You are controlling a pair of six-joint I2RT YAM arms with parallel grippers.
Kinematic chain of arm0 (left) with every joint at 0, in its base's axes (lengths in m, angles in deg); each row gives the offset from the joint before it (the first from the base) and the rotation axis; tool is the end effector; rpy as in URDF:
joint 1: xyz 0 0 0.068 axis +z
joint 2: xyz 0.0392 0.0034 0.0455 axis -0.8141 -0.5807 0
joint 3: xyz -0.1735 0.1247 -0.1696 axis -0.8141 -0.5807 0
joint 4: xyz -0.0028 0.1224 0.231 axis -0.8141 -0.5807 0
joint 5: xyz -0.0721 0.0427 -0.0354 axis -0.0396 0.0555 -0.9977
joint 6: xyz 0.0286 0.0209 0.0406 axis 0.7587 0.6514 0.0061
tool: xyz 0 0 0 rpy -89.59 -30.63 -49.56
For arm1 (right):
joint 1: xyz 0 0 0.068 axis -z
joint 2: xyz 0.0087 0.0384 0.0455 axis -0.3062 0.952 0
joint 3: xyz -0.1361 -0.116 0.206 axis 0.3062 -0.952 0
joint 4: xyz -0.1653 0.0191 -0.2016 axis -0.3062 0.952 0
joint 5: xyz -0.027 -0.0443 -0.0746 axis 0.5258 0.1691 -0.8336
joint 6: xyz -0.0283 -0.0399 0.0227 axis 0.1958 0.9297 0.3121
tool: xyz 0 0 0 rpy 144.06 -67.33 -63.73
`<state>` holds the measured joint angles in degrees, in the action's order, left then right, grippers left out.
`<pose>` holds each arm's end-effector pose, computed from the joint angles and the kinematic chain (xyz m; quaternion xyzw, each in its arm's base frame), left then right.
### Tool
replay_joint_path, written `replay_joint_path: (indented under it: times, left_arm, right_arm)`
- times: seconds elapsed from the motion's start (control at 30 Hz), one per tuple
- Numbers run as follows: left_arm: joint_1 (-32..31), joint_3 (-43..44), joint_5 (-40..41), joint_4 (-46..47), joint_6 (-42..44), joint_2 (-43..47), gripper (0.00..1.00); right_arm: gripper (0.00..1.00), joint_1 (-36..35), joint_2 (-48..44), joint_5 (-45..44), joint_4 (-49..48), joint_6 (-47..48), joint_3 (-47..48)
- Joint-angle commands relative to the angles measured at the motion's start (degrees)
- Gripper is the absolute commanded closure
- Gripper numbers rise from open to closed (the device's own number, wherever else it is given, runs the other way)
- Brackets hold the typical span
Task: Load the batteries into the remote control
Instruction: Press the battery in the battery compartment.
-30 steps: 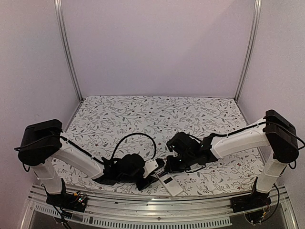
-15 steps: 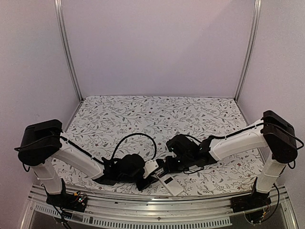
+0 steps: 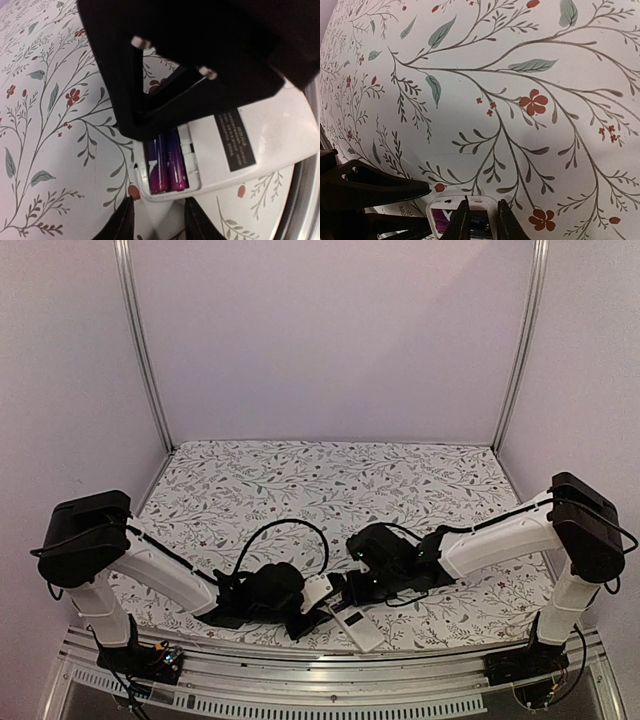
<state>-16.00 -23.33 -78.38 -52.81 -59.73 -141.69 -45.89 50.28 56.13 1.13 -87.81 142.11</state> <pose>0.1082 -0.2935 0.1022 0.4786 0.7757 -0.2069 0.3556 0.1506 0.3058 0.1366 -0.1537 0.9433 0.2422 0.1670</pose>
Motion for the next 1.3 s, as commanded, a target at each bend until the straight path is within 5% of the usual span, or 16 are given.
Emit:
replay_joint_path:
  times: [0.0, 0.37, 0.9, 1.27]
  left_arm:
    - [-0.2, 0.4, 0.7, -0.6, 0.9, -1.9, 0.66]
    - [-0.2, -0.2, 0.2, -0.1, 1.2, -1.8, 0.67]
    - [-0.2, -0.8, 0.3, 0.4, 1.2, -1.5, 0.67]
    - [-0.2, -0.7, 0.3, 0.4, 1.1, -1.7, 0.67]
  right_arm:
    - [0.79, -1.6, 1.1, 3.7, 7.3, 2.4, 0.7]
    - [0.69, 1.5, -0.1, 6.7, 4.7, 3.9, 2.3]
    - [0.80, 2.2, -0.9, 9.0, 3.1, 3.9, -0.1]
    - [0.77, 2.2, -1.4, 8.4, 6.0, 5.4, -0.5]
